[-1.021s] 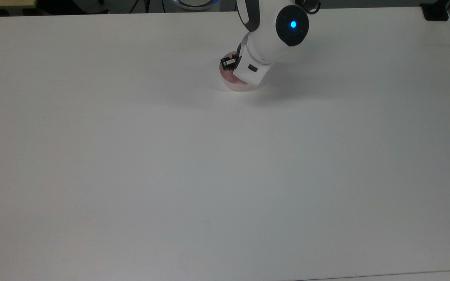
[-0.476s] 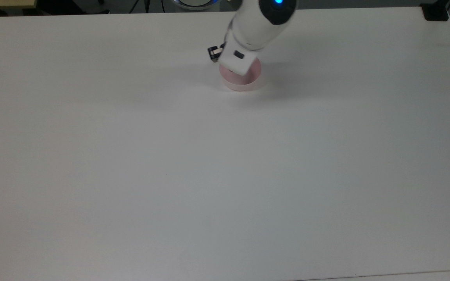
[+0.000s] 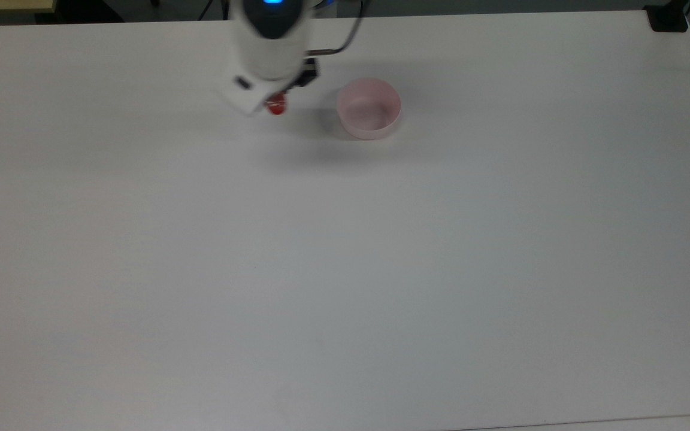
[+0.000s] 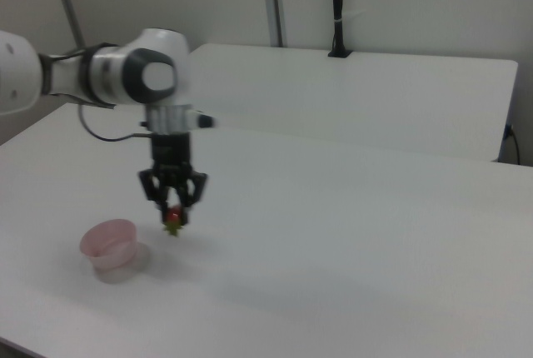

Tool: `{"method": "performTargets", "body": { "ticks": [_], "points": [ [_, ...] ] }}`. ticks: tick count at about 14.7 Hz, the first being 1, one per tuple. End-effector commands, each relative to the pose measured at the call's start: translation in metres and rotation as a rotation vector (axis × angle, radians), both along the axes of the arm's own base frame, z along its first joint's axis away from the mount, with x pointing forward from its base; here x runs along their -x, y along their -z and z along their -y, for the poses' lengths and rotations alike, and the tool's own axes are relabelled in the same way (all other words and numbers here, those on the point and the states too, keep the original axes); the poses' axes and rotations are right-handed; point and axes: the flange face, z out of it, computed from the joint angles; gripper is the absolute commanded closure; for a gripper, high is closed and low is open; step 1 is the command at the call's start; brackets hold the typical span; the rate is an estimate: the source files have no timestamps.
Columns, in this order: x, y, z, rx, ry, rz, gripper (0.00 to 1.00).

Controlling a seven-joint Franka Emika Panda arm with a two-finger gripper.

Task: Pick up strawberry from bowl
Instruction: 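Lift the strawberry out of the bowl and carry it away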

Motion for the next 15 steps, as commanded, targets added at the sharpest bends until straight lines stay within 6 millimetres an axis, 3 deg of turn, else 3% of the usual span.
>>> {"method": "performTargets", "body": {
  "ticks": [1, 3, 4, 5, 7, 8, 9, 10, 11, 13, 15],
  "points": [
    [-0.009, 0.012, 0.091, -0.010, 0.025, 0.073, 0.60],
    [-0.015, 0.029, 0.133, 0.007, 0.012, 0.127, 0.58],
    [-0.019, 0.043, 0.136, 0.014, 0.003, 0.124, 0.57],
    [-0.025, 0.072, 0.137, 0.032, -0.008, 0.103, 0.57],
    [-0.023, 0.103, 0.139, 0.070, -0.039, 0.040, 0.56],
    [-0.018, 0.114, 0.140, 0.076, -0.046, 0.014, 0.51],
    [-0.018, 0.112, 0.139, 0.073, -0.054, 0.014, 0.39],
    [-0.018, 0.109, 0.139, 0.070, -0.052, 0.013, 0.10],
    [-0.019, 0.105, 0.137, 0.071, -0.055, 0.019, 0.00],
    [-0.023, 0.081, 0.131, 0.070, -0.061, 0.067, 0.00],
    [-0.026, 0.012, 0.131, 0.054, -0.052, 0.201, 0.00]
  ]
}}
